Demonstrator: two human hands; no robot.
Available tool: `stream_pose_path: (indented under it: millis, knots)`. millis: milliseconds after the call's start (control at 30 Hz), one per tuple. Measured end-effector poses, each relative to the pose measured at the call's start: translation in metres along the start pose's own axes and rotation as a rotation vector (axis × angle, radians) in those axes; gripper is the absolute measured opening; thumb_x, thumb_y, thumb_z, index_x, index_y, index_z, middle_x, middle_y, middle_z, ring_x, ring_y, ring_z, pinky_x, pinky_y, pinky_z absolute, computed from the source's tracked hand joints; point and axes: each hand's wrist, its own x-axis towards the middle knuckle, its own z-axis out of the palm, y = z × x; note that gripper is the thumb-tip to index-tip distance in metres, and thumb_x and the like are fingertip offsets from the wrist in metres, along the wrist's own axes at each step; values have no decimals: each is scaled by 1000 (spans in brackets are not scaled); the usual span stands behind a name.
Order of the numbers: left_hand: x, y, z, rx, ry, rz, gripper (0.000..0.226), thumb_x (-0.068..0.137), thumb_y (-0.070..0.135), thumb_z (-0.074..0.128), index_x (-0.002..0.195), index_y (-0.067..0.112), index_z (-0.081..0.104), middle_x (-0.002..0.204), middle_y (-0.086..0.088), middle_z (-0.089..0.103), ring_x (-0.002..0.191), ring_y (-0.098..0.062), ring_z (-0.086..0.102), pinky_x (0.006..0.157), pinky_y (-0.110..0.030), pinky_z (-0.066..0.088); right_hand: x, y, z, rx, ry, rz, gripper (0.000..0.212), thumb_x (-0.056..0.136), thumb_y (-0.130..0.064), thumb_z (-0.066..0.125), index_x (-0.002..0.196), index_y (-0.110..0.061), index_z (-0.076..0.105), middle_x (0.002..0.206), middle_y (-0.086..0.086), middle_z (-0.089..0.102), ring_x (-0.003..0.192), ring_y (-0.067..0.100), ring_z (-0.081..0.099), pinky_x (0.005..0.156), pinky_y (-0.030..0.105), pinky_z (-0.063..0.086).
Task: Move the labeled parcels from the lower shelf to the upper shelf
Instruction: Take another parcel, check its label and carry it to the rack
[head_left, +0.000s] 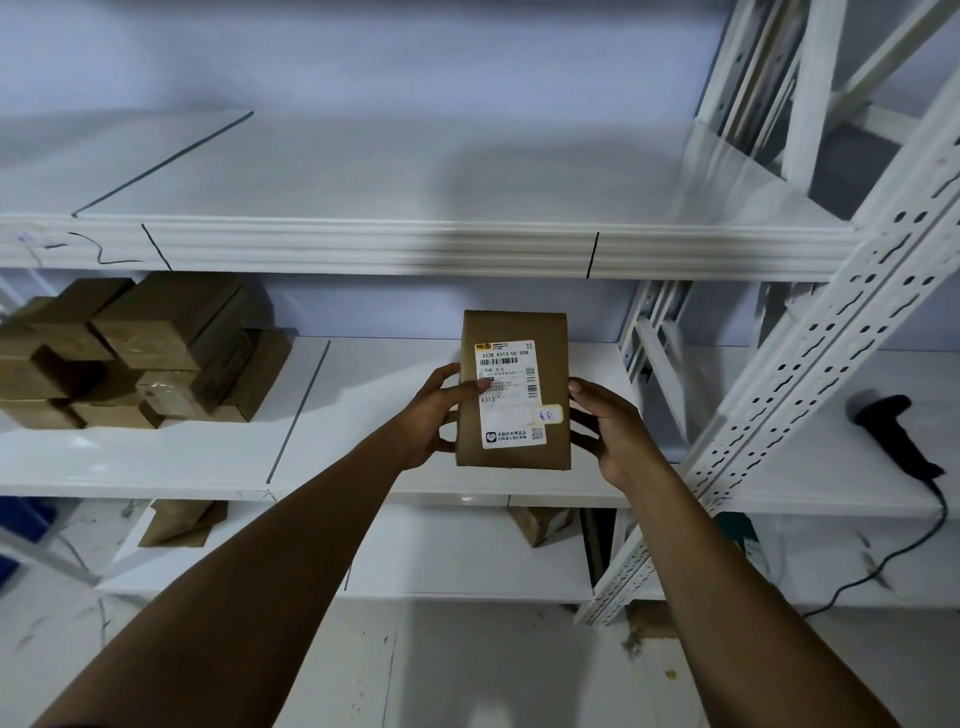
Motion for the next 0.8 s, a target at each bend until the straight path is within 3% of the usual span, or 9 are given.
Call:
stream_pose_path:
  millis: [300,800]
  knots:
    - [-17,-1,-6,-3,23,47,59,92,32,76,145,35,49,129,-5,74,119,-30,68,103,-64,52,-10,-5,10,1,-30,-35,30,95,-28,67,123,-19,74,117,1,78,113,19,70,80,34,53]
    - [-34,6,-1,9,35,69,52,92,31,76,138,37,51,121,-2,76,114,-29,71,101,-62,55,-28,-12,9,3,-40,-59,28,96,-27,67,122,-19,75,114,1,79,111,18,71,82,35,54]
